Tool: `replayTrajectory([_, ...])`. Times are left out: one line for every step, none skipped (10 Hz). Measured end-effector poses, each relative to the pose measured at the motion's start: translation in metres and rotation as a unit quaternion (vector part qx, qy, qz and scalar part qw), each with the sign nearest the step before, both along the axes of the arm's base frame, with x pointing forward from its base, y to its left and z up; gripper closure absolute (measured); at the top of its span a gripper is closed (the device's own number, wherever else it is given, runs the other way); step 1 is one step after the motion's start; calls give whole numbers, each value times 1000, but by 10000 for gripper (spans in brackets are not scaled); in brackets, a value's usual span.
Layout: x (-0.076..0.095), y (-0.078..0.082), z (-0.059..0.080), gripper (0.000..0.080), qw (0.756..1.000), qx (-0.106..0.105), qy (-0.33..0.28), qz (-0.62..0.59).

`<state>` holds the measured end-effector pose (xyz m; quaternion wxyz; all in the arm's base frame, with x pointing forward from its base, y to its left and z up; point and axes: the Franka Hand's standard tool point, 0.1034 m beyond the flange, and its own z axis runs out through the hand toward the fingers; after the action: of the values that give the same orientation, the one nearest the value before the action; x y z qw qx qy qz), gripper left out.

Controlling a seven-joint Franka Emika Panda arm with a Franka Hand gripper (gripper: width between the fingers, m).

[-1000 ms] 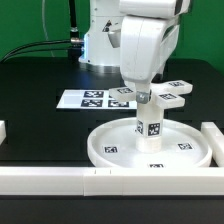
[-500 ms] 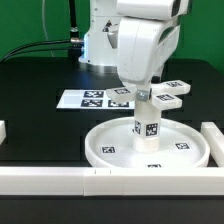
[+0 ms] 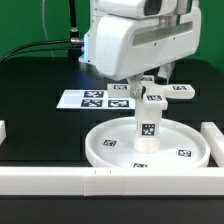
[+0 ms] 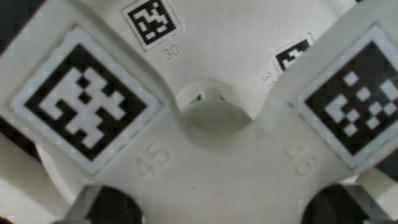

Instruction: Assemble round table

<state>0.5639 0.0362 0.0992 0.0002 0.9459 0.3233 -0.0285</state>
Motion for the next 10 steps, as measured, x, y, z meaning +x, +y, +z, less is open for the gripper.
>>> replayTrajectory([0, 0, 0, 359, 998, 2, 0, -56])
replayTrajectory([0, 0, 0, 357, 995, 6, -1, -104])
replayTrajectory([0, 2, 0, 357, 986, 3, -1, -165])
replayTrajectory([0, 4, 0, 357, 976, 0, -2, -218])
replayTrajectory([-1, 4, 0, 357, 965, -2, -1, -262])
replayTrajectory([0, 5, 1, 357, 960, -3, -2, -279])
replayTrajectory([0, 5, 2, 357, 959, -5, -4, -285])
replayTrajectory([0, 6, 3, 357, 959, -5, -5, -284])
replayTrajectory([1, 6, 9, 225, 959, -2, -7, -284])
replayTrajectory([1, 7, 17, 165, 959, 0, -6, -284])
